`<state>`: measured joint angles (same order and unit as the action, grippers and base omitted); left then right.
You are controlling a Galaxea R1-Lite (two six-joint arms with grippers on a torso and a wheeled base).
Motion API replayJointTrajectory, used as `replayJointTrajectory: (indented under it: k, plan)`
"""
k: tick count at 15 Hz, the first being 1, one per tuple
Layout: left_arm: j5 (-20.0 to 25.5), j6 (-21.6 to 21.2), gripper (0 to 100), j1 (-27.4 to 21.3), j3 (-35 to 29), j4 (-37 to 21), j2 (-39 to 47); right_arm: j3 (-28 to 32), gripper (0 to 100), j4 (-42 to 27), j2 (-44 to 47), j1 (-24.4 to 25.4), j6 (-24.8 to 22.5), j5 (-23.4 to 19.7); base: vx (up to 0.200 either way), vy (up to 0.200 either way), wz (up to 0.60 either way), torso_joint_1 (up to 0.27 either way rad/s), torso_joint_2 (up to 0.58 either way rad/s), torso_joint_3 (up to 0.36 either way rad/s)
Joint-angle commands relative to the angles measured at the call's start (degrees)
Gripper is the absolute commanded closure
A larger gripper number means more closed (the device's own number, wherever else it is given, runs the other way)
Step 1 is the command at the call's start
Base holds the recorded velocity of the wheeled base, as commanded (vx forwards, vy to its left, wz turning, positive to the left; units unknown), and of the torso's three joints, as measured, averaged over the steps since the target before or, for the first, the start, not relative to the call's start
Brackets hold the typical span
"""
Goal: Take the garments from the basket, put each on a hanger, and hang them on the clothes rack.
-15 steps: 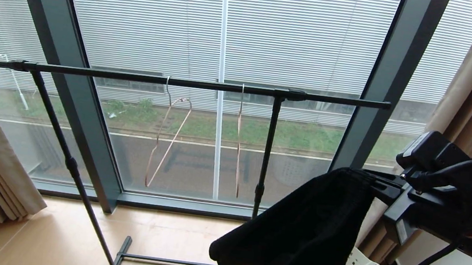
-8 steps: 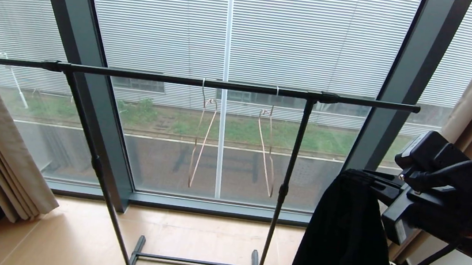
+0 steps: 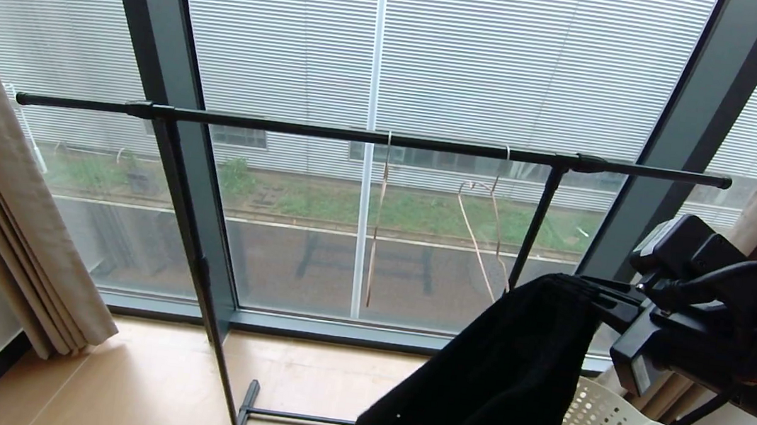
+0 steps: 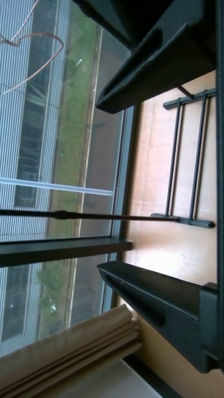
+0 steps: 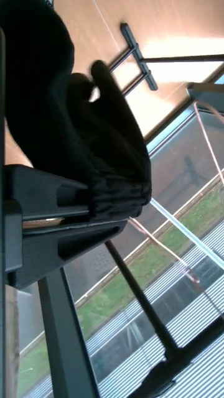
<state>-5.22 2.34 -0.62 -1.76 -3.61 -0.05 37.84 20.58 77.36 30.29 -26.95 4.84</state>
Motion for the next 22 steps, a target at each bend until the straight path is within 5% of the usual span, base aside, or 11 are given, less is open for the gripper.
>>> replayJointTrajectory:
  k: [1, 14, 22]
  plan:
    - [0.0, 0.0, 0, 0.1, 0.0, 0.0, 0.0, -0.1, 100, 0.0, 0.1, 0.0, 0.0, 0.0, 0.0, 0.0, 0.0, 0.0, 0.0, 0.0]
    - [0.1, 0.1, 0, 0.1, 0.0, -0.1, 0.0, -1.2, 100, 0.2, -0.3, 0.2, -0.1, 0.0, 0.0, 0.0, -0.23, 0.001, 0.0, 0.001]
    - [0.1, 0.1, 0, 0.1, 0.0, -0.1, 0.0, -3.8, 100, 7.7, 1.6, 0.1, -1.8, 0.1, 0.0, 0.0, 0.0, 0.0, 0.0, 0.0]
